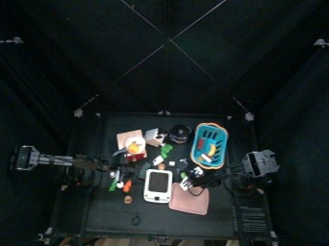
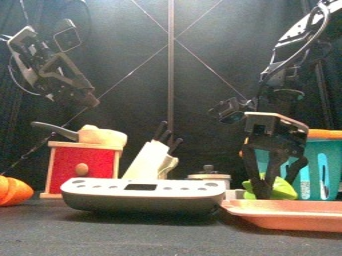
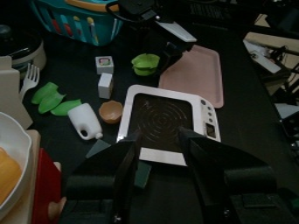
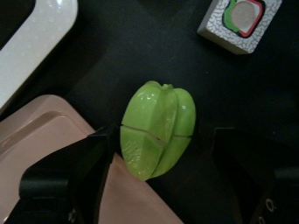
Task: Grab squash
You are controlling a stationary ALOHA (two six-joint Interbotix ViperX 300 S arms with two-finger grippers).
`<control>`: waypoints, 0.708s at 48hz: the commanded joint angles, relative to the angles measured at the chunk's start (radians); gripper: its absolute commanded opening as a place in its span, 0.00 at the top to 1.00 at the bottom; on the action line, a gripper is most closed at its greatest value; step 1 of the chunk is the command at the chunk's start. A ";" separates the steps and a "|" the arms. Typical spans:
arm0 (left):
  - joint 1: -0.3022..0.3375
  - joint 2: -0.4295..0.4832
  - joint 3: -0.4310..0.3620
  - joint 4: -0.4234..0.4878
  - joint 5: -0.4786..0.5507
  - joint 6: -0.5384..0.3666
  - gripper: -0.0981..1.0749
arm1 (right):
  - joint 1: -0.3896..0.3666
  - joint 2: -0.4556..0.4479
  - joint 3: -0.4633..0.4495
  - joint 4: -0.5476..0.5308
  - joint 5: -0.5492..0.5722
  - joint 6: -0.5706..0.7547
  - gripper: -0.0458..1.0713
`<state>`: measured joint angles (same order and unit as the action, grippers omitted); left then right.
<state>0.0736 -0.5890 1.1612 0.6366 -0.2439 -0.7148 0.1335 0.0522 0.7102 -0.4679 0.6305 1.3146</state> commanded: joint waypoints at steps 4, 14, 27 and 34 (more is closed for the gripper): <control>0.000 0.002 -0.009 -0.003 -0.008 0.000 0.25 | -0.009 -0.020 -0.008 -0.003 -0.003 -0.003 0.05; -0.002 0.000 -0.009 -0.006 -0.006 0.000 0.25 | -0.009 -0.018 -0.006 -0.002 -0.003 -0.003 0.12; -0.002 0.002 -0.008 -0.006 -0.006 0.000 0.25 | -0.009 -0.035 -0.025 0.005 0.014 -0.002 0.28; -0.002 0.002 -0.008 -0.009 -0.006 -0.002 0.25 | -0.009 -0.064 -0.057 0.005 0.058 -0.003 0.29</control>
<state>0.0736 -0.5890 1.1658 0.6320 -0.2439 -0.7148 0.1273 0.0430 0.6872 -0.4633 0.6657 1.3116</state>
